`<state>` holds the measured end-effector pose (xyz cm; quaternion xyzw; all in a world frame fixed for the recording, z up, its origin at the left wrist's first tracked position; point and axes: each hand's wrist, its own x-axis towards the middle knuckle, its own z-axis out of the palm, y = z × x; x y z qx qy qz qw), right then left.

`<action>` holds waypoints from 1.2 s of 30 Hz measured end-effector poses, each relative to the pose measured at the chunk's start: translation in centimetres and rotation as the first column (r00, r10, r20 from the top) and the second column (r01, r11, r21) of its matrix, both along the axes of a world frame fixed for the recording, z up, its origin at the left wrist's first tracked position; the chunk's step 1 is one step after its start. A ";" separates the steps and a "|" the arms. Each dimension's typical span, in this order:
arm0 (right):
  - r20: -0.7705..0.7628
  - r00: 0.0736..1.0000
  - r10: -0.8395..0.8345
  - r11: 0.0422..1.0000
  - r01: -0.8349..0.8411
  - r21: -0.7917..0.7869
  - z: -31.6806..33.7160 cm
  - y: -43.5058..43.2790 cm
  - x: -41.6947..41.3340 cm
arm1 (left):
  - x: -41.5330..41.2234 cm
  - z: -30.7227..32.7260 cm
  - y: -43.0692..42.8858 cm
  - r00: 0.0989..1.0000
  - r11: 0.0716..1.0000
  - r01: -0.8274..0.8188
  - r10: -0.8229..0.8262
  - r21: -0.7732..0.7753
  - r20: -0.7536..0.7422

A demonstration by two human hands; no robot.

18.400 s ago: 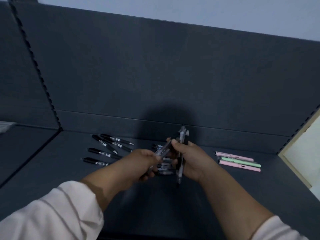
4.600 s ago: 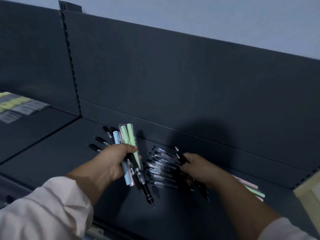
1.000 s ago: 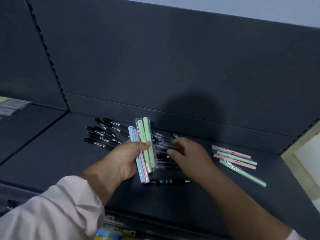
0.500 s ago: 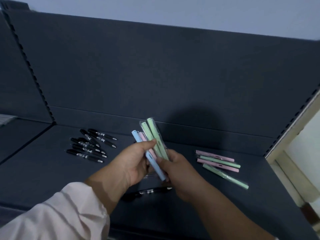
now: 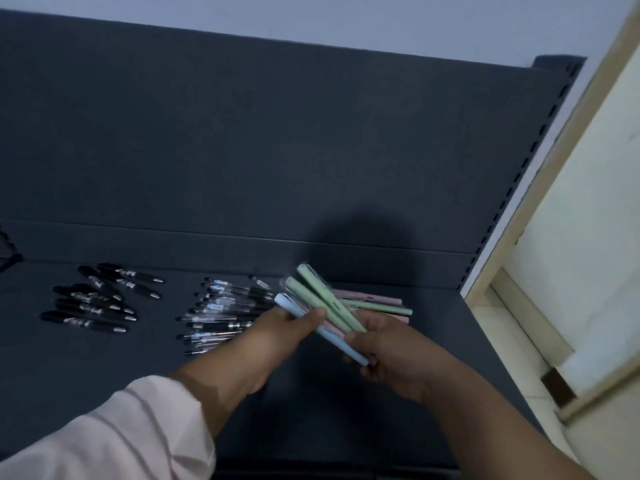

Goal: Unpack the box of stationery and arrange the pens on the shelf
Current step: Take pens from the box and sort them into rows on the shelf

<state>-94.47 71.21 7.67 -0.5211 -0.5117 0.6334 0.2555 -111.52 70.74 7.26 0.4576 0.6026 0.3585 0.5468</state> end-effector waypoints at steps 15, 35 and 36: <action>0.801 0.574 -0.169 0.876 -0.285 0.389 -3.0 3.5 8.0 | 4.1 -3.0 0.8 0.348 0.844 0.528 -0.118 0.091 -0.930; 0.837 0.495 -0.235 0.558 -0.636 0.533 -2.6 3.0 -5.4 | -7.6 -3.2 -3.3 0.080 0.844 0.427 0.322 0.325 -0.943; 0.833 0.506 -0.225 0.534 -0.651 0.540 -2.2 2.8 -6.8 | -9.1 -2.9 -4.0 0.065 0.848 0.404 0.347 0.342 -0.936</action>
